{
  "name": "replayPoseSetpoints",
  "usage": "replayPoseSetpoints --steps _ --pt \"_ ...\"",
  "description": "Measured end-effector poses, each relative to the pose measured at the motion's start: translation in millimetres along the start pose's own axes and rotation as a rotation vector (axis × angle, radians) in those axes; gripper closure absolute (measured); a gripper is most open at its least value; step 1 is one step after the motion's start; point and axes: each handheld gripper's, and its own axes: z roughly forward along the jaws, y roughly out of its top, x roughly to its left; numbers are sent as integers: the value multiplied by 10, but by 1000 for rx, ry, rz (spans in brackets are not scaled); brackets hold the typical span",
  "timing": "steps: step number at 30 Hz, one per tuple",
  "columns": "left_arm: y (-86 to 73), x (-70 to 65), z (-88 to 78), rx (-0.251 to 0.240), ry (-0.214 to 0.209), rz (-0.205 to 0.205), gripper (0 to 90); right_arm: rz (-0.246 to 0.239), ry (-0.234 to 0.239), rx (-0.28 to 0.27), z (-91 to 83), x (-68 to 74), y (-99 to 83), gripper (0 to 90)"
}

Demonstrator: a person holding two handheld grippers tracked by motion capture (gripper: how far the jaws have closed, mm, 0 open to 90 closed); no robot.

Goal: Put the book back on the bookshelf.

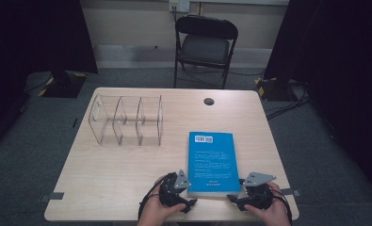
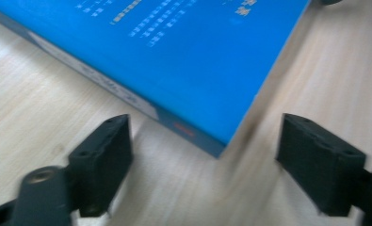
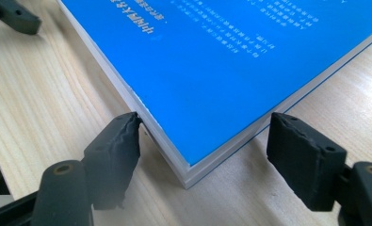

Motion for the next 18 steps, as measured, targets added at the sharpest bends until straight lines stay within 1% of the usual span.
replayPoseSetpoints --steps 1,2,3,5,8,9,11,12,13,14,16,18 --pt "14 2 -12 13 1 -4 177 7 5 0 -6 0 2 262" --pt "17 -3 -7 5 3 -11 150 7 6 0 -8 -1 3 262" --pt "29 -5 -22 12 9 -4 171 4 4 -1 -8 -1 4 262" --pt "43 -9 -31 8 12 0 160 2 6 -2 -8 -3 7 262" --pt "133 -35 -98 10 2 24 159 8 5 -5 -16 -6 13 262" --pt "155 -47 -105 4 1 42 159 11 6 -6 -20 -6 15 263" --pt "181 -68 -115 11 2 49 160 13 5 -15 -26 -7 18 268" --pt "222 -104 -123 9 3 74 161 26 7 -22 -35 -9 21 275" --pt "243 -113 -128 16 2 86 160 27 4 -26 -41 -11 23 275" --pt "260 -127 -127 12 1 87 163 27 6 -31 -45 -13 28 275" --pt "289 -138 -126 4 -5 94 159 30 3 -22 -49 -2 36 275" --pt "306 -145 -130 8 -12 96 161 29 2 -23 -50 -2 37 275"
